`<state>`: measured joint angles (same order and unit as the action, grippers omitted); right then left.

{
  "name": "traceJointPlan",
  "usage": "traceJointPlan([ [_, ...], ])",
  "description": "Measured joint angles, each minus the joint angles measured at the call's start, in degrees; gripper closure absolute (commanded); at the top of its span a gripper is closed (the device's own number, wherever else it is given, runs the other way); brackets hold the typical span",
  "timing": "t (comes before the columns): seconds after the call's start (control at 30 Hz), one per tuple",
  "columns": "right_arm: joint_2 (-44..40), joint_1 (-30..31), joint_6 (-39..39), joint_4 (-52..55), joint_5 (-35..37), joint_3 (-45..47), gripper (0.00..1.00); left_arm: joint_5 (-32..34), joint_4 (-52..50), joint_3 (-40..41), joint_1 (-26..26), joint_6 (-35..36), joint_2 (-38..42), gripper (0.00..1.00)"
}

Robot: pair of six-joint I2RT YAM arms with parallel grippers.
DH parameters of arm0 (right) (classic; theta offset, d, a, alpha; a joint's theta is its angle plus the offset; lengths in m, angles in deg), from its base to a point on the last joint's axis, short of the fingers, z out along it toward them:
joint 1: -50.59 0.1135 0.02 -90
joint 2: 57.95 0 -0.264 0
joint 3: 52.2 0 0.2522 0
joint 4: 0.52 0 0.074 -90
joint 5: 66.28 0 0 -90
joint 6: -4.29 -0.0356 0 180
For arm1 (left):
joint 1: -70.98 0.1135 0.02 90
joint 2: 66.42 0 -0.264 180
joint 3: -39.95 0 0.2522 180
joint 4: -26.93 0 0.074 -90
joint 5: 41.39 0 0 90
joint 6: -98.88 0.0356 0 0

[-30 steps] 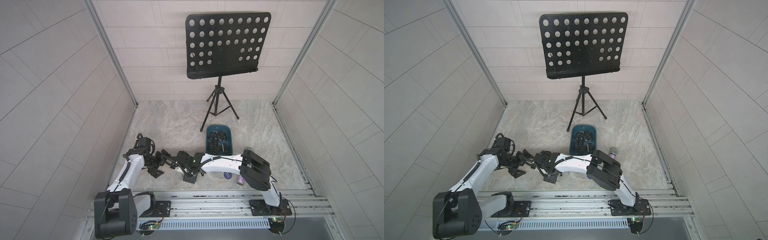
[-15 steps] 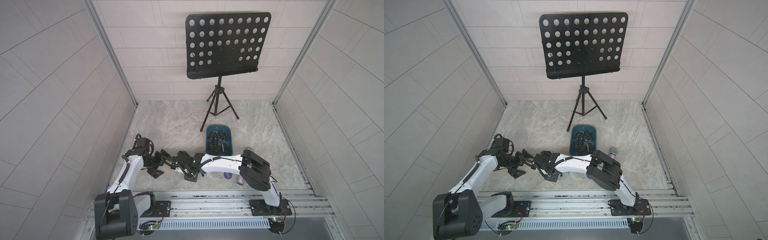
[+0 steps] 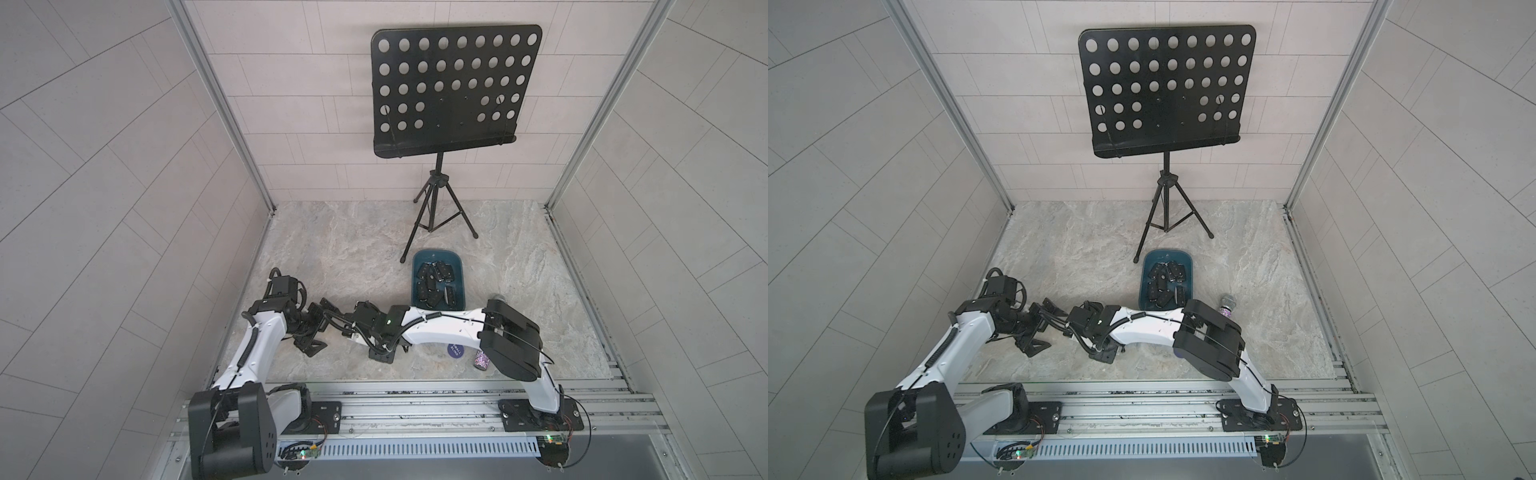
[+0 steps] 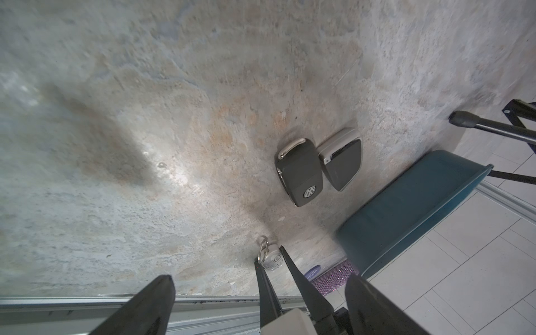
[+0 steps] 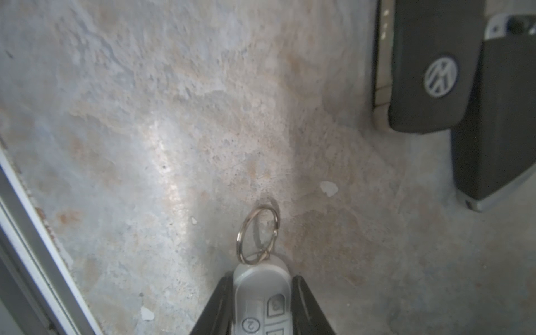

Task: Place the car key into the storage box
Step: Pick up the car key from the center of the board, then place the car key in the storage box.

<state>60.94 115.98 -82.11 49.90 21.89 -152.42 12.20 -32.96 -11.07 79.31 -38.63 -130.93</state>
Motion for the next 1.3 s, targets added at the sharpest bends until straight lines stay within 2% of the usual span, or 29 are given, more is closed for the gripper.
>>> traceJointPlan([
  [0.13, -2.0, -2.2, -1.0, 0.6, -0.4, -0.1, 0.69, 0.0, 0.0, 0.0, 0.3, 0.1, 0.0, 0.0],
  [0.57, -15.9, -12.2, -6.6, -0.2, -2.4, -0.2, 0.69, 0.9, -1.0, 0.0, 0.3, 1.8, 0.0, 0.01],
  [1.1, -16.5, -29.2, -22.2, 3.0, 5.2, 0.7, 0.68, 1.3, -1.2, -0.2, 0.3, 2.5, -0.2, 0.01],
  [1.3, -16.2, -30.6, -27.4, 3.1, 6.6, 3.9, 0.67, 1.6, -1.3, -0.2, 0.3, 2.6, -0.2, 0.01],
])
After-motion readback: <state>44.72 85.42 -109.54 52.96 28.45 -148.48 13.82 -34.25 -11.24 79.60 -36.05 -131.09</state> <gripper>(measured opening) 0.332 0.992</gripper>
